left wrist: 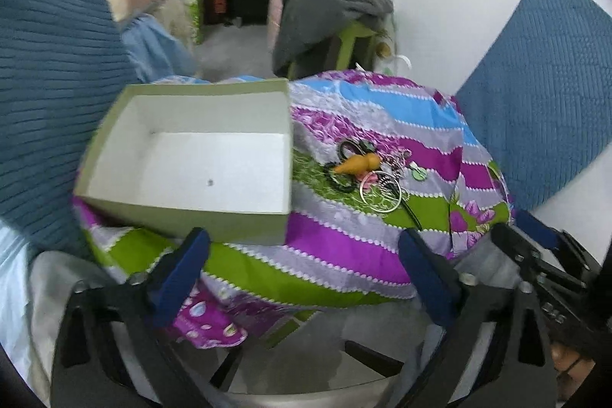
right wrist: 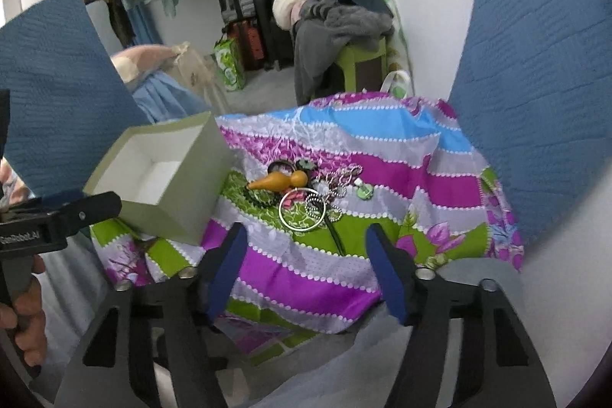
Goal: Organize jewelry
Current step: 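Grasp the orange gourd pendant with left tool while right tool grasps silver hoop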
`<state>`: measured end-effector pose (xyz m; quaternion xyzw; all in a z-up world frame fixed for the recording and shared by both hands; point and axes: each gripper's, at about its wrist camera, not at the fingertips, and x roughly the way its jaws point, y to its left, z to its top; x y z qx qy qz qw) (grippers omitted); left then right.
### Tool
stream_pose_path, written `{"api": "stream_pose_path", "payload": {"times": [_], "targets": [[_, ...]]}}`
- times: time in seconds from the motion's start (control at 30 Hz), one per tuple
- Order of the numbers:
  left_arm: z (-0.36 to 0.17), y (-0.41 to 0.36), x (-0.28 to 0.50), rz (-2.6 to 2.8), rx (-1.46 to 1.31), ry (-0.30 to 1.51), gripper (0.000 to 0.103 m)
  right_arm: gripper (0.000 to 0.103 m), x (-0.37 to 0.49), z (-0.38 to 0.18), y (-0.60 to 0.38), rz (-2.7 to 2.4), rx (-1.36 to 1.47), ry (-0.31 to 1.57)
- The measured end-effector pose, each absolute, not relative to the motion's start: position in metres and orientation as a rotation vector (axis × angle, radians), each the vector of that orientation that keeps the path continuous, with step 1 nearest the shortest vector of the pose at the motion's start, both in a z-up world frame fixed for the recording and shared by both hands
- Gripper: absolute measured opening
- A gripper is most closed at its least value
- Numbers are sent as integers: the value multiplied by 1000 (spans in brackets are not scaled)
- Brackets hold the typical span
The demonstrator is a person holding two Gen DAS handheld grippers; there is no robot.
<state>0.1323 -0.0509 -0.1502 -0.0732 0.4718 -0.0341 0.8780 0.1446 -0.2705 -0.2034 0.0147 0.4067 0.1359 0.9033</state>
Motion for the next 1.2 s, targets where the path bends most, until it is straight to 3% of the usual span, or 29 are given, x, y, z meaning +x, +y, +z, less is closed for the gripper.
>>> {"api": "stream_pose_path", "payload": {"times": [0.03,0.1,0.2,0.37,0.43,1.2], "targets": [[-154,-55,137,-84,-153,997,89,46,151,-210,-270,290,31,855],[-161,-63,145,-121,-154,1014,80,42,162,-220,-269,314,37,881],[-169,-73,158,-149,-140,1027,73,40,181,-236,-270,325,62,918],[-182,-91,185,-188,-120,1031,72,35,214,-262,-274,343,113,983],[-190,-99,198,-202,-110,1041,72,28,225,-269,-275,347,118,998],[-274,-130,296,-204,52,1182,70,15,300,-336,-277,457,187,1129]]}}
